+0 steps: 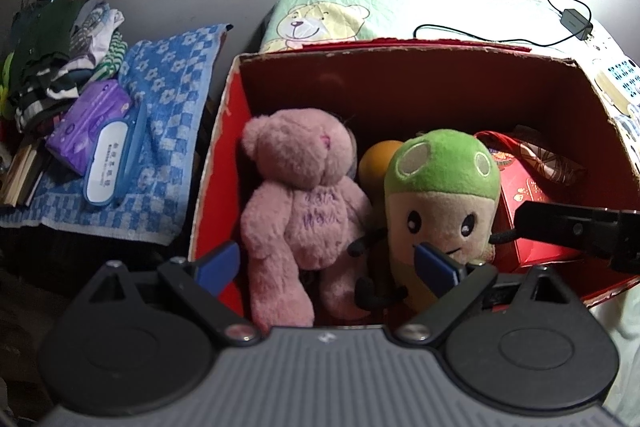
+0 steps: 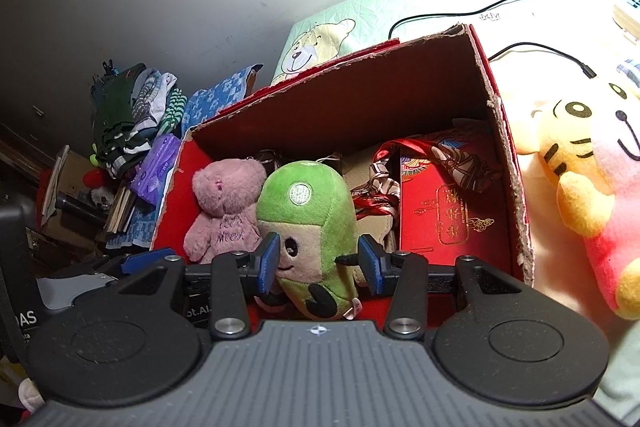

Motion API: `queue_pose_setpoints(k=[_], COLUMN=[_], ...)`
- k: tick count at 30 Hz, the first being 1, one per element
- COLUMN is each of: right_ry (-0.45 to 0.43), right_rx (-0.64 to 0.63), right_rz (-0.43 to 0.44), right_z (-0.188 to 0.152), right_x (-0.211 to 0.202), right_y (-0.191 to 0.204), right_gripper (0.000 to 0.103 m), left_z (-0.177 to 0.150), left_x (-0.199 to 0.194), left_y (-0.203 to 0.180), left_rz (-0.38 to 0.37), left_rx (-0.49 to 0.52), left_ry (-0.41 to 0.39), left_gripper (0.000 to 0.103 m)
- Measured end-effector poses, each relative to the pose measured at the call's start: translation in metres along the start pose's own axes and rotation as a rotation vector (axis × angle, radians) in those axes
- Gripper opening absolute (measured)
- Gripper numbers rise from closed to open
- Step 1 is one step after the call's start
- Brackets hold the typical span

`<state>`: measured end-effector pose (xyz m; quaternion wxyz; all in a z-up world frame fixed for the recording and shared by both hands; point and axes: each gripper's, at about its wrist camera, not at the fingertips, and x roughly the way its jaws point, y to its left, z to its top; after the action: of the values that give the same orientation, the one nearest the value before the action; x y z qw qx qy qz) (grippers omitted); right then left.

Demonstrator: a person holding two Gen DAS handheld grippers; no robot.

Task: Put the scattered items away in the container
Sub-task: 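Open the right gripper to release the green plush inside the box, then raise the right gripper out of the box toward the white bunnies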

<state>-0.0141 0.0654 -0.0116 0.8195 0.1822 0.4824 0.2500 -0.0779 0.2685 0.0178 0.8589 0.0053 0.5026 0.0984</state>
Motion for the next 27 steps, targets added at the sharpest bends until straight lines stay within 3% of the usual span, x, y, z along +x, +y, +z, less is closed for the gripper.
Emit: queue_pose_setpoints(k=[12, 27], right_ry=[-0.014, -0.044], right_rx=[-0.030, -0.043], right_rz=[-0.053, -0.050], right_z=[-0.007, -0.010], right_x=[-0.005, -0.017], right_y=[0.003, -0.002], right_gripper=[0.047, 0.047], left_z=[-0.007, -0.007], left_x=[-0.003, -0.015], left_y=[-0.003, -0.016], left_rz=[0.018, 0.069], left_rx=[-0.009, -0.003], left_ry=[0.012, 0.002], left_gripper=[0.095, 0.095])
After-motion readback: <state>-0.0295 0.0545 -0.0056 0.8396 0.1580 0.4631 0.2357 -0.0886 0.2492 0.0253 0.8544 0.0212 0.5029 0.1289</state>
